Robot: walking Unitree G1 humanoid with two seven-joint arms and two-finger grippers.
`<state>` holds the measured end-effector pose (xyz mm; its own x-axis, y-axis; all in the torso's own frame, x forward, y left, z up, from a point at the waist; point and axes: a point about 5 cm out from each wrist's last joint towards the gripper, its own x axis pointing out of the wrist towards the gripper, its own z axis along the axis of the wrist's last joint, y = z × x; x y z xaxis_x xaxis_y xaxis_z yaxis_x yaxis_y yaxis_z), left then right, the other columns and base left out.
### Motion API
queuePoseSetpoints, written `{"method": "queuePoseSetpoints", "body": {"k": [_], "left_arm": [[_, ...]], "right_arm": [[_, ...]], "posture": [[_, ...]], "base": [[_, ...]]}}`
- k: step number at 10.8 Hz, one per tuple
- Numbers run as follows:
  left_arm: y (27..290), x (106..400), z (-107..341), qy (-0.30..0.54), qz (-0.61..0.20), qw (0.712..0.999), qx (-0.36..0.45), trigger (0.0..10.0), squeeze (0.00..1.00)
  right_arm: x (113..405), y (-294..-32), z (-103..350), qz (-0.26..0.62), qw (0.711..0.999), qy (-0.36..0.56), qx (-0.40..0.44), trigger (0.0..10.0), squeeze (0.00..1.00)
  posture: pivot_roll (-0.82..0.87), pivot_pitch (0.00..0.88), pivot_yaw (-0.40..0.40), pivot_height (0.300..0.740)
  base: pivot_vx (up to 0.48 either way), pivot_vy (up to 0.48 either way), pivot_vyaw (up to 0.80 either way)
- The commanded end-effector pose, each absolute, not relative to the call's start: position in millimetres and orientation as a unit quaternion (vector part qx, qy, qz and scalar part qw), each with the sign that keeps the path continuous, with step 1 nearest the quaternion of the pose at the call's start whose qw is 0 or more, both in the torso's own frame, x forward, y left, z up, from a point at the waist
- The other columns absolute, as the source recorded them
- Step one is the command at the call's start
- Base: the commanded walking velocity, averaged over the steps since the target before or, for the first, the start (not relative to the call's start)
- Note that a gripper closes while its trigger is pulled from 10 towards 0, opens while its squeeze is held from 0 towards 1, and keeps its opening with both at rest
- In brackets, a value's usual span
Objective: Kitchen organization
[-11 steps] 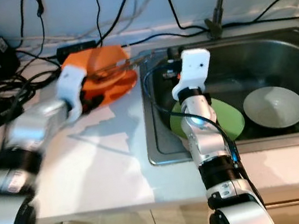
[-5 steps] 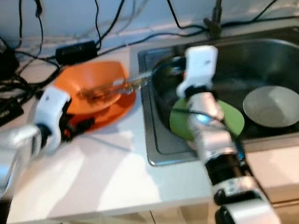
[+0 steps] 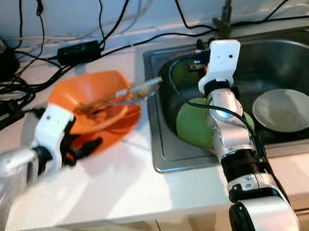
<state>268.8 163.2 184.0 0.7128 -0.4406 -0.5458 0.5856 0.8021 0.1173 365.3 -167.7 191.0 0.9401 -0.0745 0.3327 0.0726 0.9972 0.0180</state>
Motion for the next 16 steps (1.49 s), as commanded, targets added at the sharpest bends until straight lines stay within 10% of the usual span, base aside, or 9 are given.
{"method": "queuePoseSetpoints", "body": {"k": [1,13,16], "left_arm": [[165.3,257.1,172.4,0.299,-0.292,0.898,0.134,10.0,0.0],[238.1,242.9,220.2,0.255,-0.16,0.937,0.176,10.0,0.0],[273.7,267.0,218.3,0.178,0.019,0.968,0.176,10.0,0.0]], "right_arm": [[369.0,-165.5,199.1,-0.033,0.983,-0.18,0.008,10.0,0.0],[378.5,-156.3,202.3,-0.01,0.983,-0.182,0.014,10.0,0.0],[378.9,-157.5,200.9,-0.011,0.983,-0.181,0.013,10.0,0.0]], "posture": [[0.21,0.031,0.031,0.74],[0.26,0.022,-0.015,0.74],[0.26,0.017,-0.019,0.74]], "base": [[0.0,0.0,0.0],[0.0,0.0,0.0],[0.0,0.0,0.0]]}}
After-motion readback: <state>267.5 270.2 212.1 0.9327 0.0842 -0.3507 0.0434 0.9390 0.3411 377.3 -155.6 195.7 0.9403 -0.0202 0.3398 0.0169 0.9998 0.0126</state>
